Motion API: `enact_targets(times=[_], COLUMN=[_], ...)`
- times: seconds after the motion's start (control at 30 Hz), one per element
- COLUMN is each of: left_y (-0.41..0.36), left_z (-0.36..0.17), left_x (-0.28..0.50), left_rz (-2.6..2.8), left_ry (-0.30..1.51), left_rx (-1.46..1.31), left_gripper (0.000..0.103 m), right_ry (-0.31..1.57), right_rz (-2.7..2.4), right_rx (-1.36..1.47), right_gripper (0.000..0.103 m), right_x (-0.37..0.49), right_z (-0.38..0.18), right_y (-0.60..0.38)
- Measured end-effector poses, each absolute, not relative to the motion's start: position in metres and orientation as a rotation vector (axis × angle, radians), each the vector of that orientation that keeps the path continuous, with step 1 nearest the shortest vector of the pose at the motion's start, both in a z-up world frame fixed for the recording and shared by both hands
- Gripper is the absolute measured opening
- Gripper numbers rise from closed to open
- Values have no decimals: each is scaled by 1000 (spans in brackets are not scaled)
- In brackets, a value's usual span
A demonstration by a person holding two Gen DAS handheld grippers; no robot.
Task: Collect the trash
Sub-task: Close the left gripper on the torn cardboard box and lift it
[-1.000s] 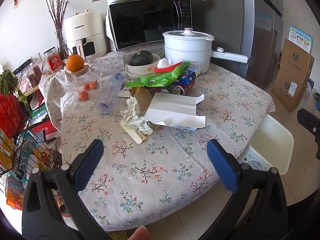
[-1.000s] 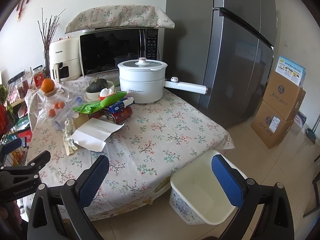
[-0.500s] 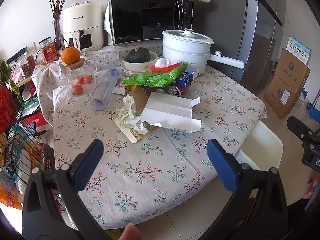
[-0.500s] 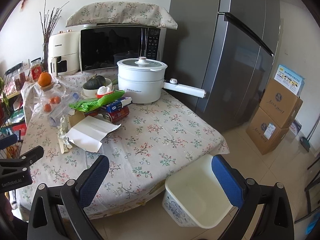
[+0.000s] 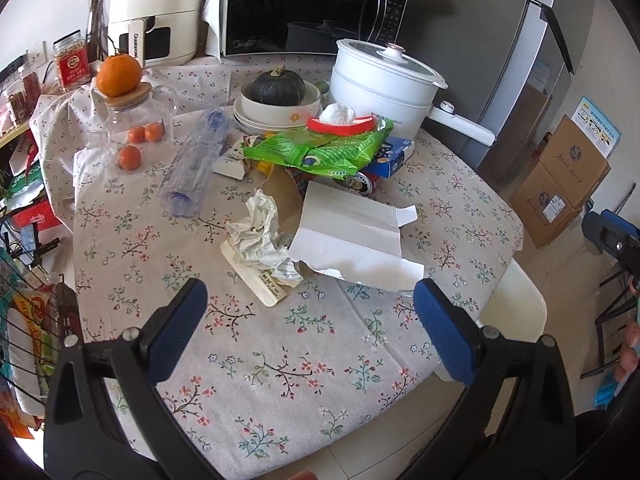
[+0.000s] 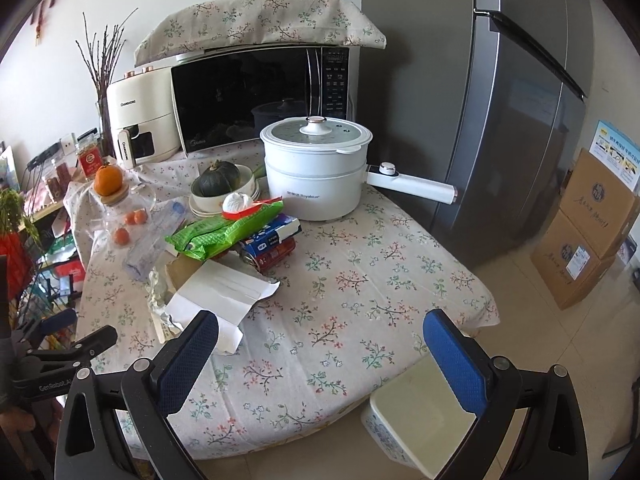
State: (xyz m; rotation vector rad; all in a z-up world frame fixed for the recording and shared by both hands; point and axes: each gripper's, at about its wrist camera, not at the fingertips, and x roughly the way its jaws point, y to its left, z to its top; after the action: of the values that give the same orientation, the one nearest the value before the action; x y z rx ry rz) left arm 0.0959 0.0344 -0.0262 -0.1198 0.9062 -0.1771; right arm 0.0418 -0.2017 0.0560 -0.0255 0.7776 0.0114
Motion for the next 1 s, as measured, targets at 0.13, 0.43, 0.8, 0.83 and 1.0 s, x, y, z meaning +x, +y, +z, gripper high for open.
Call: enact_targets(times=[0.13,0.43,0.8,0.83,1.0], left_y=[38,40,34,32,25], left_z=[-57,-85,-111,-112,-118], left_x=[135,189,219,218,212], left_rz=[-241,-282,-353,-366,-428], left_ry=[996,1023,1127,1141,1202], left_rx=[-171,-357,-435,-448,-554], left_gripper=[93,72,55,53,13], right_ry=[877,939,955,959,973], right_rz=[37,14,-17,-19,-32], right_rx=[-17,-6,-12,-5,18], right_gripper=[103,103,103,103,103], right_x=[62,89,95,94,90], right_z=[19,-1,-8,-9,-13], right_y=[-205,-222,-236,-238,-251])
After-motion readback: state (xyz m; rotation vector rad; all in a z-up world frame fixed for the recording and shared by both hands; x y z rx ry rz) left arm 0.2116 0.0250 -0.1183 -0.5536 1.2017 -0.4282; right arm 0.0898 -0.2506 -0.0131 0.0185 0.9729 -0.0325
